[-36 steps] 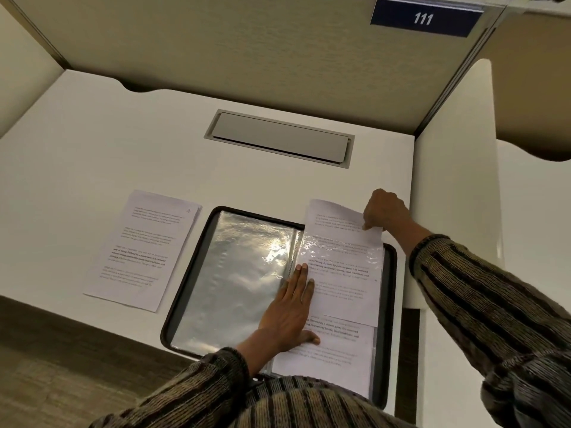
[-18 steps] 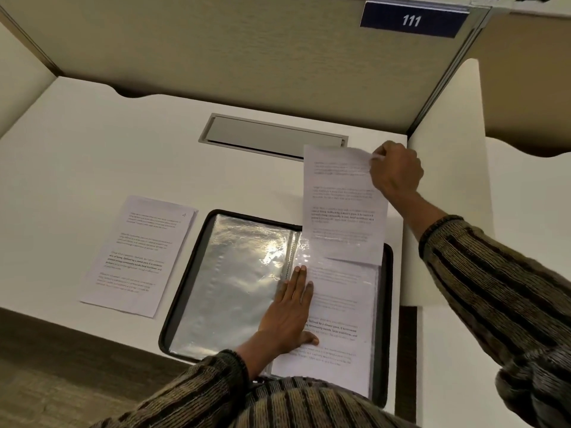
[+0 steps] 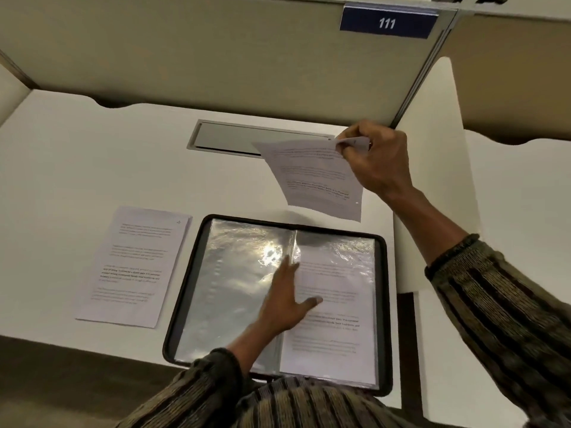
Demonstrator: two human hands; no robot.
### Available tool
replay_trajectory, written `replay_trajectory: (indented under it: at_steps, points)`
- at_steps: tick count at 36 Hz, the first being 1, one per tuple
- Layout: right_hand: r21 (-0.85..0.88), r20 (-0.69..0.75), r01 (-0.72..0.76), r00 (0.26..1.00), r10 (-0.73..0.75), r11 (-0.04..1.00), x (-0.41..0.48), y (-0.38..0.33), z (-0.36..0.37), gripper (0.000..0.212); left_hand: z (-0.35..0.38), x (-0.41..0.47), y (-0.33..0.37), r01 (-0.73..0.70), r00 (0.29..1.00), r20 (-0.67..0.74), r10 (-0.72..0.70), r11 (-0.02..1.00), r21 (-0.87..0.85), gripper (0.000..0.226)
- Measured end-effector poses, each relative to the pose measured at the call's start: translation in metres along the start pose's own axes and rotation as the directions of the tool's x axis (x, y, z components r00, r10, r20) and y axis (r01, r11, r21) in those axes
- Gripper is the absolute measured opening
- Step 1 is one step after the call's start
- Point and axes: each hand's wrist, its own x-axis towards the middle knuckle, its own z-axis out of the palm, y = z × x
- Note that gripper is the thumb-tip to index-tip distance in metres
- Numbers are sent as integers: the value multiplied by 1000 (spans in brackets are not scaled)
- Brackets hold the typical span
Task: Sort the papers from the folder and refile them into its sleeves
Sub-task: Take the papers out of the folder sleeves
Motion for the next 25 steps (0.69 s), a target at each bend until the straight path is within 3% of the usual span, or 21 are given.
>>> replay_trajectory:
  at_steps: [4, 8, 10, 12, 14, 21, 25]
  points:
    - [64, 157, 67, 985, -76, 996, -9, -19, -9, 7, -45, 5, 3, 138, 948, -250, -200, 960, -243, 122]
    - [131, 309, 77, 944, -114, 988, -15, -42, -9, 8, -99, 14, -14, 148, 910, -311, -275, 915, -375, 131]
    - [191, 348, 23, 933, -89, 981, -16, -53, -3, 8, -124, 14, -15, 111, 914, -313, -256, 903, -415, 115]
    - [252, 365, -37, 929, -59, 967, -17, -65, 4, 10, -147, 13, -15, 12, 912, -364, -189, 899, -437, 76]
    - [321, 386, -107, 922, -26, 941, -18, -77, 12, 11, -168, 10, -15, -41, 926, -351, -140, 886, -461, 58]
    - [492, 366, -385, 905, 216, 781, -29, -104, 62, 24, -210, -15, -31, -50, 949, -275, -152, 791, -610, 31]
    - [499, 424, -623, 782, 458, 602, -47, -103, 108, 38, -223, -29, -56, -1, 947, -237, -216, 738, -675, 27]
